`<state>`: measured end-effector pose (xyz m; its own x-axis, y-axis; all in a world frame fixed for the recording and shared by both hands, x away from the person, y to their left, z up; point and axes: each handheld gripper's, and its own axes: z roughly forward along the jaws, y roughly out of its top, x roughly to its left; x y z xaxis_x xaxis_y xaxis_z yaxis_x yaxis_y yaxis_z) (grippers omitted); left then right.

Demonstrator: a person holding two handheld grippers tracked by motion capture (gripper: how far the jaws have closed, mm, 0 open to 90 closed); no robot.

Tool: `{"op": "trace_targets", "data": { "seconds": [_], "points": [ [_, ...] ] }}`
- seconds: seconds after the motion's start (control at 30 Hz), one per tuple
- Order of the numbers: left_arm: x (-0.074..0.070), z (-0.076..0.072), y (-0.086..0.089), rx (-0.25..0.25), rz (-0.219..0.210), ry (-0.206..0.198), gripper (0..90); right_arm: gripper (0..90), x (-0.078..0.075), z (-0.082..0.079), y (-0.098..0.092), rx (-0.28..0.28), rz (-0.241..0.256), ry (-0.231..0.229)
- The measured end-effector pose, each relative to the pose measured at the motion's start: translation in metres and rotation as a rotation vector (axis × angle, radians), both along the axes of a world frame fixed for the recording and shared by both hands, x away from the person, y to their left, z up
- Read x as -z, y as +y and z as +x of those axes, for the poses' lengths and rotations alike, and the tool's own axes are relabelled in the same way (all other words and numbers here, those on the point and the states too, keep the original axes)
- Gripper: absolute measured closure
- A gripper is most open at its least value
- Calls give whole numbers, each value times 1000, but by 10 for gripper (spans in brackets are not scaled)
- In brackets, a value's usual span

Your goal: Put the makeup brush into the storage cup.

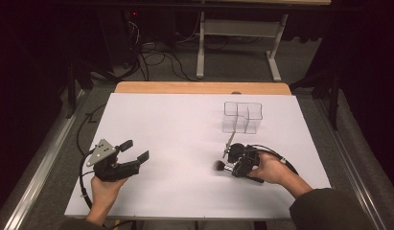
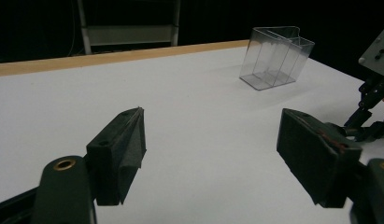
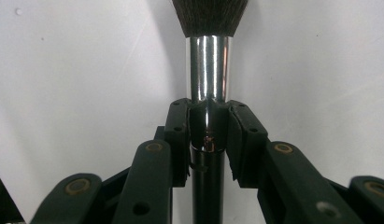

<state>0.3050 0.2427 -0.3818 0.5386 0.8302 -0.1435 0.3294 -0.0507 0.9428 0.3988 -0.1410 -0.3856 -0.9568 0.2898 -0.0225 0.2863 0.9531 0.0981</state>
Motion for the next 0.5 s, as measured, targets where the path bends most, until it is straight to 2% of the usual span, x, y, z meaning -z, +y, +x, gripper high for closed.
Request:
{"op": "trace_targets", "data": {
  "seconds": [0.27,0.37,0.5],
  "points": [
    [0,0,0,1,0,0,241,741,-7,1,-3,21,40,-2],
    [0,0,0,1,2,0,241,741,-11,-1,-5,41,75,-3],
    [0,0,0,0,0,0,241,741,-15,0,-8,47,95,-5]
  ]
}}
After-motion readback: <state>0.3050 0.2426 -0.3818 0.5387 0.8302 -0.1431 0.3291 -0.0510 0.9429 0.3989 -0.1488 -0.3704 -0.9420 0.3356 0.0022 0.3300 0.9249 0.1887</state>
